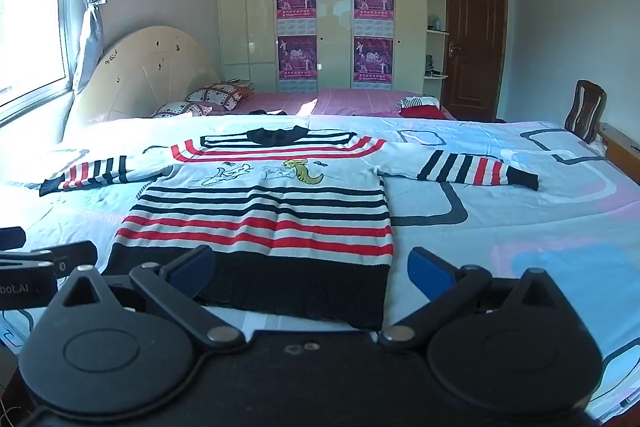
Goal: Fold small clothes
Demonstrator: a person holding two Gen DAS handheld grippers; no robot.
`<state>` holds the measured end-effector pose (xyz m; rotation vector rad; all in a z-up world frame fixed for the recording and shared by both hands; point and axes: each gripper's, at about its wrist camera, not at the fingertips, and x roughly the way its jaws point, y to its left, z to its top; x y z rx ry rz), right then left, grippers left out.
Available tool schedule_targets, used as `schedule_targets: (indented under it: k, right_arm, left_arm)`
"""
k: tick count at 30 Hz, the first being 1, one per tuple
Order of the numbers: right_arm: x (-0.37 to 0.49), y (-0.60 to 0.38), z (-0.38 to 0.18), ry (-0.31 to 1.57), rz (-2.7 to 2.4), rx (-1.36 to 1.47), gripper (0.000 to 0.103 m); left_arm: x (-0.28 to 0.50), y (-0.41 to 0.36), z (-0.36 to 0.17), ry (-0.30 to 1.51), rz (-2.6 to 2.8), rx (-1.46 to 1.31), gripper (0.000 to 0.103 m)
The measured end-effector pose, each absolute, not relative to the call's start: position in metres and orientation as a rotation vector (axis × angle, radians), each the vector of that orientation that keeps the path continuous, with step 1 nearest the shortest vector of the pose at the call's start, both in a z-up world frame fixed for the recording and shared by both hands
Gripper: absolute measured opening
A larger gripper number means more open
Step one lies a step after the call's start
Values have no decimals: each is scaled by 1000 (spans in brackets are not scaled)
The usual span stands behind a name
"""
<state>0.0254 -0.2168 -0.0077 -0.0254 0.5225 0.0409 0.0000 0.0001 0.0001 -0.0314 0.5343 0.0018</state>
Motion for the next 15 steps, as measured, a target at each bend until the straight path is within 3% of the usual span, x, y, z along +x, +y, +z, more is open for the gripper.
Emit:
schedule_targets:
  k: [15]
  right_arm:
    - [23, -217, -10, 516, 36, -30, 103]
  left_arm:
    - [-3, 4, 2, 534, -18, -38, 103]
